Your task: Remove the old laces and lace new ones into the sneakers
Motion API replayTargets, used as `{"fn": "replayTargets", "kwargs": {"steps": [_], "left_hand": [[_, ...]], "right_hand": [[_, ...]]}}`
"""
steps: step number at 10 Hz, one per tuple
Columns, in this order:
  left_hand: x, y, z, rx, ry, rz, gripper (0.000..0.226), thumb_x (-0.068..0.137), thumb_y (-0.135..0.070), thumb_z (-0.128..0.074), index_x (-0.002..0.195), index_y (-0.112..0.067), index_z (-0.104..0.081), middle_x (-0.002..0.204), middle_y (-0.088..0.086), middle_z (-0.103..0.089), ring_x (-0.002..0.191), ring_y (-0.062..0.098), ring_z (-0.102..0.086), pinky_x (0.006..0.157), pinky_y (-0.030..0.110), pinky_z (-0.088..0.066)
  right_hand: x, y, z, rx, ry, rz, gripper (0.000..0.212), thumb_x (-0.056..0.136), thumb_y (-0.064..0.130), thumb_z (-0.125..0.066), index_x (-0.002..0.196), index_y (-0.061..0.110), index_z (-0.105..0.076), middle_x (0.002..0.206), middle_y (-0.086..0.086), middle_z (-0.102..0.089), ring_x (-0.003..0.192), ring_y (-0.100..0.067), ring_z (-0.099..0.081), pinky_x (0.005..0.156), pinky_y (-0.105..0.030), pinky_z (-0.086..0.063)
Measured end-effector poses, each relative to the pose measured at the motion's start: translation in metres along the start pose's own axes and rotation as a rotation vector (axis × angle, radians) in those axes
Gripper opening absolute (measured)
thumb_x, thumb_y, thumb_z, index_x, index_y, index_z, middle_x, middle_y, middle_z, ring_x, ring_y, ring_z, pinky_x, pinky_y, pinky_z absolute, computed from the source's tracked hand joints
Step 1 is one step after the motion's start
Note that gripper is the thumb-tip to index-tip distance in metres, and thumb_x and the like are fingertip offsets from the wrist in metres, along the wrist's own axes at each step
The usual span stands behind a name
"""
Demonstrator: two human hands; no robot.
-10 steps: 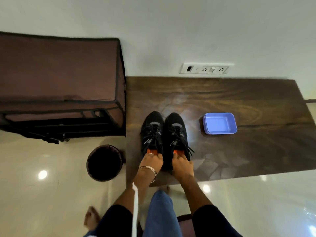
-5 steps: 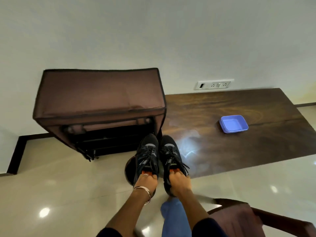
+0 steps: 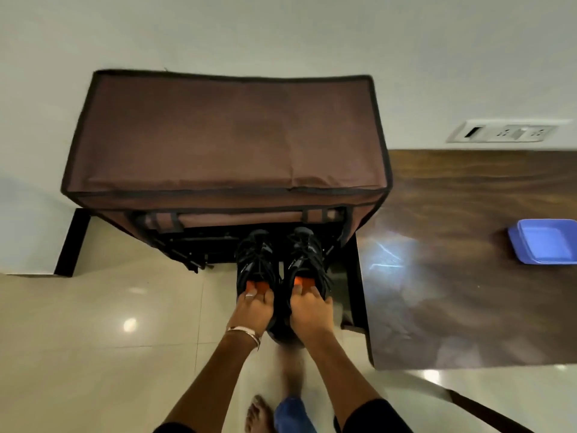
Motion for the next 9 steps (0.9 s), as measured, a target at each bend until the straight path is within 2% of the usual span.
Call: {"fn": "replayTargets", "kwargs": {"steps": [1,2,3,4,5,6,7,8,9], "left_hand": [[0.051,0.017,-0.013,-0.017,-0.068,0.029,0.035,0.059,-0.007,-0.058,0.088,0.006,-0.072,0.06,0.018,-0.065,0.071,0.039,-0.067,0.054,0.036,-0.055],[0.114,0.039,-0.023,-0.029,-0.128,0.047,0.044,0.064,-0.005,-0.041,0.093,0.008,-0.071,0.063,0.02,-0.065,0.07,0.04,-0.068,0.055,0.038,-0.056],[0.139,0.049,-0.017,0.013,-0.18,0.058,0.039,0.053,-0.002,-0.057,0.088,0.005,-0.071,0.06,0.017,-0.064,0.067,0.037,-0.067,0.055,0.037,-0.055],[0.176,0.064,-0.012,0.023,-0.284,0.078,0.043,0.039,0.01,-0.068,0.081,0.001,-0.072,0.061,0.016,-0.066,0.065,0.035,-0.068,0.055,0.038,-0.056],[0.189,0.069,-0.017,0.037,-0.304,0.081,0.052,0.038,0.002,-0.086,0.089,-0.001,-0.073,0.073,0.017,-0.069,0.07,0.036,-0.069,0.063,0.042,-0.057],[0.204,0.072,-0.029,0.013,-0.255,0.104,0.07,0.029,-0.009,-0.094,0.096,-0.003,-0.074,0.08,0.016,-0.071,0.074,0.035,-0.07,0.069,0.044,-0.057],[0.2,0.073,-0.036,-0.016,-0.221,0.129,0.072,0.03,-0.012,-0.095,0.099,-0.004,-0.073,0.085,0.017,-0.071,0.077,0.037,-0.069,0.069,0.046,-0.057],[0.182,0.082,-0.024,-0.11,-0.231,0.235,0.07,0.049,-0.015,-0.091,0.112,-0.001,-0.066,0.105,0.023,-0.066,0.097,0.044,-0.064,0.08,0.052,-0.054],[0.161,0.083,-0.015,-0.196,-0.242,0.281,0.063,0.076,-0.011,-0.073,0.134,-0.003,-0.049,0.134,0.023,-0.05,0.124,0.043,-0.046,0.102,0.052,-0.04]], "right_hand": [[0.05,-0.002,-0.009,0.004,-0.05,0.001,0.058,0.091,0.012,-0.054,0.143,0.002,-0.028,0.127,-0.014,-0.056,0.131,-0.032,-0.04,0.101,-0.053,-0.037],[0.116,-0.008,-0.014,-0.003,-0.189,0.036,0.056,0.088,0.015,-0.06,0.139,0.004,-0.038,0.117,-0.013,-0.063,0.126,-0.03,-0.046,0.095,-0.051,-0.041],[0.149,-0.014,-0.005,-0.038,-0.284,0.032,0.054,0.079,0.02,-0.071,0.128,0.006,-0.054,0.102,-0.012,-0.068,0.114,-0.027,-0.058,0.088,-0.05,-0.048],[0.194,-0.014,-0.004,-0.08,-0.261,0.025,0.037,0.066,0.022,-0.083,0.099,0.011,-0.071,0.077,-0.01,-0.07,0.083,-0.028,-0.07,0.076,-0.047,-0.054],[0.204,-0.013,0.004,-0.1,-0.253,0.063,0.024,0.066,0.022,-0.085,0.086,0.015,-0.074,0.07,-0.008,-0.069,0.07,-0.029,-0.07,0.07,-0.042,-0.056],[0.221,-0.015,-0.007,-0.105,-0.158,0.127,0.02,0.094,0.019,-0.059,0.112,0.013,-0.066,0.101,-0.01,-0.07,0.098,-0.034,-0.067,0.083,-0.042,-0.052],[0.221,-0.016,-0.004,-0.097,-0.165,0.125,0.026,0.096,0.019,-0.055,0.12,0.012,-0.061,0.108,-0.012,-0.068,0.104,-0.035,-0.064,0.087,-0.043,-0.05],[0.206,-0.024,-0.006,-0.052,-0.212,0.107,0.043,0.094,0.013,-0.055,0.137,0.011,-0.048,0.122,-0.016,-0.062,0.118,-0.037,-0.055,0.098,-0.048,-0.043],[0.188,-0.038,-0.004,-0.004,-0.258,0.041,0.057,0.091,0.008,-0.057,0.144,0.01,-0.037,0.136,-0.018,-0.05,0.129,-0.037,-0.043,0.103,-0.052,-0.037]]}}
Point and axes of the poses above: each hand's wrist, its own x-axis towards the middle knuckle, its own z-axis out of the back of the hand, y = z × x, the point moved 8 cm from there along x, towards the middle knuckle
